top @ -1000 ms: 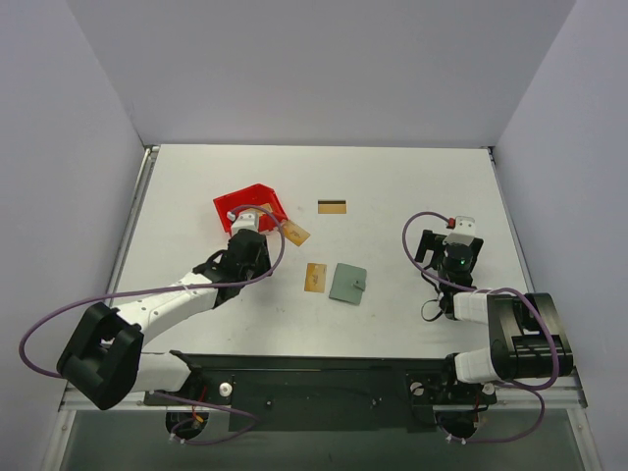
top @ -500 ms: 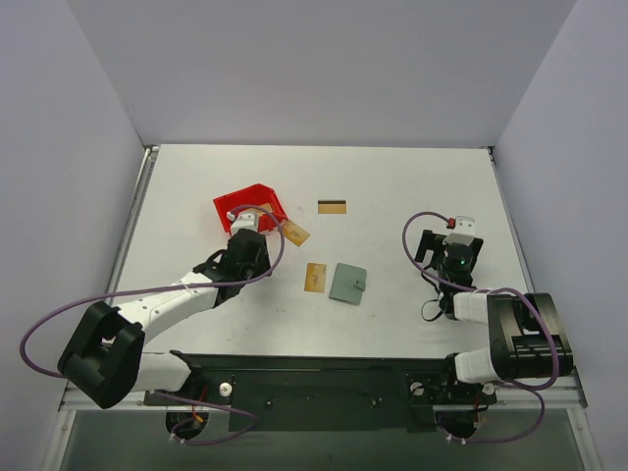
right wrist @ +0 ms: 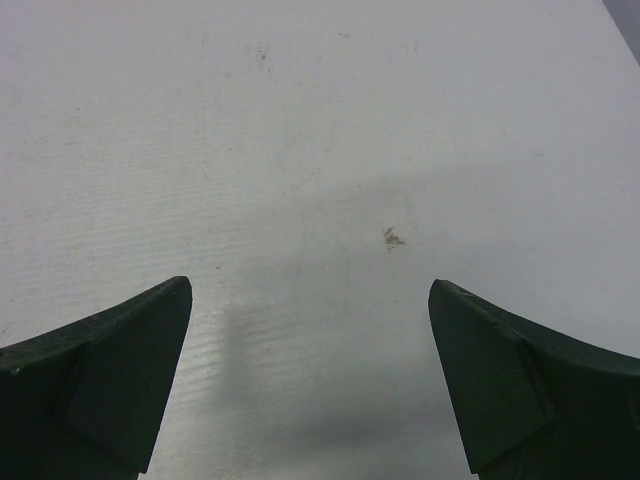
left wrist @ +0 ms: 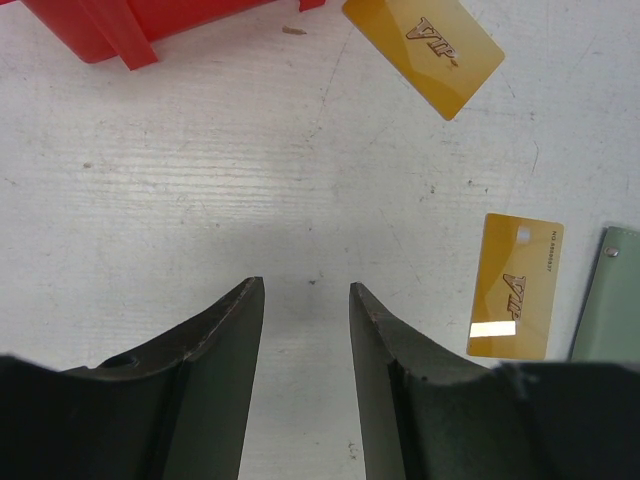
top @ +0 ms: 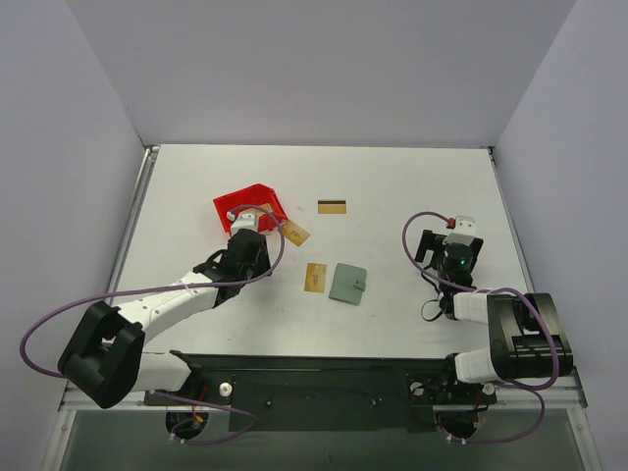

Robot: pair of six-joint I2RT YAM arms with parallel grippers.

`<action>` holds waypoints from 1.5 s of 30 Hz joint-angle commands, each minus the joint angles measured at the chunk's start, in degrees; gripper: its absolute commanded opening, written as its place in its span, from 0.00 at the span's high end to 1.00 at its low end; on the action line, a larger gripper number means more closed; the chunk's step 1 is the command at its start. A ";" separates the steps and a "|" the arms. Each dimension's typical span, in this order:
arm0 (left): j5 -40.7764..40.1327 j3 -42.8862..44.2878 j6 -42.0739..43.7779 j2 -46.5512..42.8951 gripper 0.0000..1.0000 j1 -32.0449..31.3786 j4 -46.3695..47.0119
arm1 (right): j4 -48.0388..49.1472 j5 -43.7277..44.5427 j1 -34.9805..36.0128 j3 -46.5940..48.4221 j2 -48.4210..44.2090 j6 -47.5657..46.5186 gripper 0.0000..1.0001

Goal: Put the credit cards into the card holder
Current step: Open the card holder at the center of the board.

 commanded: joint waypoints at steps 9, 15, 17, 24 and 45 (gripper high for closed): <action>0.13 1.84 -0.03 0.19 0.50 0.29 2.48 | 2.68 -0.37 -0.22 0.35 -0.22 0.62 0.00; 0.13 1.84 -0.03 0.36 0.50 0.38 2.48 | 2.68 -0.45 -0.31 0.35 -0.22 0.62 0.00; 0.04 1.93 -0.03 0.36 0.50 0.29 2.48 | 2.59 -0.45 -0.22 0.35 -0.22 0.62 0.00; 0.13 1.93 0.06 0.45 0.50 0.29 2.22 | 2.68 -0.54 -0.22 0.35 -0.22 0.62 0.00; 0.31 2.19 -0.03 1.07 0.50 0.38 2.75 | 2.59 -0.45 -0.31 0.35 -0.22 0.62 0.00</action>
